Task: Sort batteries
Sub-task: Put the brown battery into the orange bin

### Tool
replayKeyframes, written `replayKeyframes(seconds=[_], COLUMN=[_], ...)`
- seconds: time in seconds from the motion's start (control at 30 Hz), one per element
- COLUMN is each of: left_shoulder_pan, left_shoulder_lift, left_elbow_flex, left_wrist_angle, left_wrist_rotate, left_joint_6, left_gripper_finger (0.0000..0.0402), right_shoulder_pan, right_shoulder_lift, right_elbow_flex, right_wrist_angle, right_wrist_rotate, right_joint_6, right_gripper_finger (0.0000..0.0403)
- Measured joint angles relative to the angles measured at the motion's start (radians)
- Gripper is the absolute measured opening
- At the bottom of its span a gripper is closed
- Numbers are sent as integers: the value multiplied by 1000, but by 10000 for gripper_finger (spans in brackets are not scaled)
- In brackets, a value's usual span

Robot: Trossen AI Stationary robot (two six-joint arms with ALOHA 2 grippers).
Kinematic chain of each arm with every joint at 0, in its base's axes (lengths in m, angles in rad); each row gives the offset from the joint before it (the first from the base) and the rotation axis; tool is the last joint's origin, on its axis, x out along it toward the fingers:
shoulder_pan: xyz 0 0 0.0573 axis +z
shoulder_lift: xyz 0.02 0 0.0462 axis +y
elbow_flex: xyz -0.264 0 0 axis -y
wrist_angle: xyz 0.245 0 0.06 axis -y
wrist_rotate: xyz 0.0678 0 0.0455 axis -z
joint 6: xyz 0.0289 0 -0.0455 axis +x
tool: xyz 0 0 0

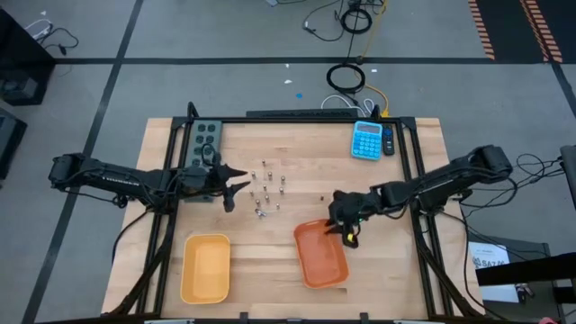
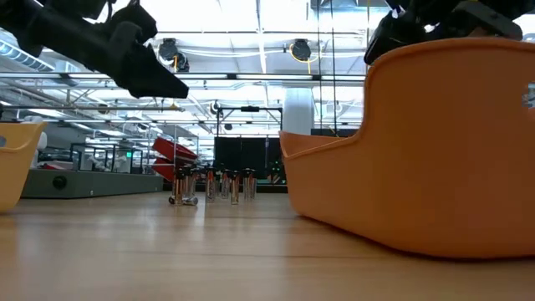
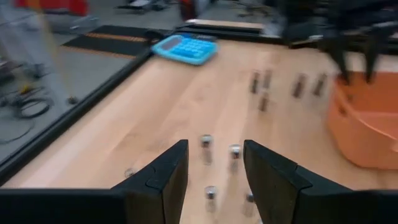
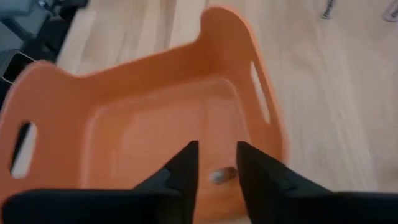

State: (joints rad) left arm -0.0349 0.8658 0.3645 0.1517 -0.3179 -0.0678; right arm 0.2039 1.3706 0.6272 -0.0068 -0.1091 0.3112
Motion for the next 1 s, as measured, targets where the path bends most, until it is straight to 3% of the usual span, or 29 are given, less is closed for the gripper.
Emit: replayKeyframes(seconds=[0.1,0.23,0.53,0.73,0.87,1.0], left_shoulder_pan=[0,0,0,27,122,234], left_shoulder_lift=[0,0,0,0,-1,12], left_elbow_flex=[0,0,0,0,1,1], left_wrist_angle=[13,15,15,12,11,12], left_wrist_rotate=[13,10,0,1,87,205], left_joint_6=[-10,-141,-215,-190,-163,-138], left_gripper_finger=[164,164,164,164,164,164], right_shoulder_pan=[20,53,73,27,-60,-155], right_shoulder_lift=[1,-48,-255,-369,-404,-408], right_elbow_flex=[10,18,19,19,19,19], right_wrist_angle=[-19,-33,-59,-341,-397,-369], right_wrist_rotate=[60,195,361,555,535,443], right_joint_6=[28,37,-14,-42,-62,-143], right_gripper_finger=[154,179,172,172,171,171])
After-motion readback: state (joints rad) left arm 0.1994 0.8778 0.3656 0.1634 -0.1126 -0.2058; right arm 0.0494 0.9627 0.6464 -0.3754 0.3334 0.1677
